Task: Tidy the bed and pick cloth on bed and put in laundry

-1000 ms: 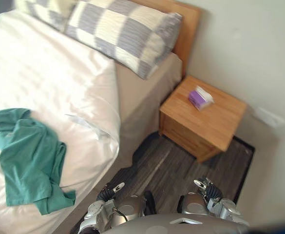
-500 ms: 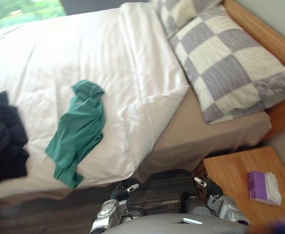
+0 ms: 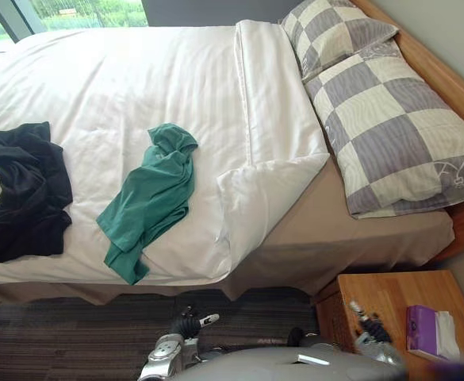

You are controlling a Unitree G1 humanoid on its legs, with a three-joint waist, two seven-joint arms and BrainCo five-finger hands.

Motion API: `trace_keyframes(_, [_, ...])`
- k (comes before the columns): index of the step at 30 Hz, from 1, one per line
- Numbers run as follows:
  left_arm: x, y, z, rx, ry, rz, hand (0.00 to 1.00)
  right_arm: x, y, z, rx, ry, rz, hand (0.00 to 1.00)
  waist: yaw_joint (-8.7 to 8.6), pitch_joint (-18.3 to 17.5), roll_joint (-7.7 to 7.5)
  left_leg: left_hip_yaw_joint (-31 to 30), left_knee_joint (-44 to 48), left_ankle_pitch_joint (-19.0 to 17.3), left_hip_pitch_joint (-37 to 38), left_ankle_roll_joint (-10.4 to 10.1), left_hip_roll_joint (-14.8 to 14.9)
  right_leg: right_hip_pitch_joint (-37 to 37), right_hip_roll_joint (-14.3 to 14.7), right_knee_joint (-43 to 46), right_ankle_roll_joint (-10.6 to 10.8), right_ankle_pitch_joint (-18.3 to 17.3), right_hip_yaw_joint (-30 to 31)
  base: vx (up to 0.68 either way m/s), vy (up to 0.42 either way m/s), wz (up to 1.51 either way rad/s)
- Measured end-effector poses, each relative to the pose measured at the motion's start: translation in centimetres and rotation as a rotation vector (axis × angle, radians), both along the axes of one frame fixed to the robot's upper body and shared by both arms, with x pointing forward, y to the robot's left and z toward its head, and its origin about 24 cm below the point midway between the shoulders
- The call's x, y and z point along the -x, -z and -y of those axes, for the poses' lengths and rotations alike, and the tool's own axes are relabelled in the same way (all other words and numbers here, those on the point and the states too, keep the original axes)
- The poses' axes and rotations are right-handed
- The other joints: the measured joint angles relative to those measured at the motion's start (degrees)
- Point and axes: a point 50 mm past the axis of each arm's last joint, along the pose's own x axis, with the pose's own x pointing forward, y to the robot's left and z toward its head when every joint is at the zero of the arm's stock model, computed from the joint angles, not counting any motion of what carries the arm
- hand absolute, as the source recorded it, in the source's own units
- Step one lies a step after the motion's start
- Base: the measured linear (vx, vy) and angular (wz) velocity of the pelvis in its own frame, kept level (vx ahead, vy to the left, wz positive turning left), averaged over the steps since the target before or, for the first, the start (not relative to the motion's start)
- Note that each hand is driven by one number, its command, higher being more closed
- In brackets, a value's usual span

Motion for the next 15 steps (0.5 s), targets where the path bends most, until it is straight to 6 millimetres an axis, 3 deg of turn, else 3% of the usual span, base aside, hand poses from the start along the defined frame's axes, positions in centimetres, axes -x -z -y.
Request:
trace_keyframes(2, [0.3, -0.2, -1.4, -0.035, 0.004, -0.021, 0.00, -3.3, -4.5, 3.3, 0.176, -0.008, 0.168, 0.00, 0.02, 0.03, -0.66, -0.76, -0.29, 0.07, -0.48, 0.16, -0.25, -1.58, -0.30, 2.61, 0.37, -0.32, 2.09, -0.08, 0.027, 0.11])
trace_keyframes(7, [2.6, -0.3, -3.8, -0.092, -0.001, -0.080, 0.00, -7.0, -12.3, 7.3, 0.436, -0.058, 0.402, 0.00, -0.51, -0.22, -2.60, -1.95, -0.37, -0.21, -1.54, 0.82, 0.97, -2.98, 0.30, 6.12, 0.55, -0.43, 9.06, 0.02, 0.035, 0.35])
trace_keyframes(11, [3.8, -0.1, -3.9, -0.081, -0.008, -0.108, 0.00, -11.6, -18.5, 7.2, 0.632, -0.258, 0.548, 0.00, -0.31, -0.55, -3.03, -1.94, -0.36, 0.05, -2.25, 0.47, 1.09, -3.38, 0.21, 6.28, 1.04, -0.87, 9.69, 0.06, -0.007, 0.10])
trace_keyframes(12, [3.9, -0.1, -3.9, -0.078, -0.008, -0.108, 0.00, -12.3, -19.2, 6.9, 0.651, -0.290, 0.562, 0.00, -0.18, -0.53, -3.00, -1.94, -0.37, 0.43, -2.45, 0.04, 1.07, -3.50, 0.20, 6.22, 1.04, -0.87, 9.81, 0.04, 0.009, 0.12])
trace_keyframes(15, [3.2, -0.2, -4.0, -0.075, -0.011, -0.094, 0.00, -15.8, -22.2, 4.6, 0.725, -0.462, 0.642, 0.00, 0.11, -0.67, -3.20, -2.07, -0.34, 1.93, -3.36, 0.58, 0.65, -3.44, 0.08, 5.18, 0.98, -0.91, 10.80, 0.06, 0.012, 0.15])
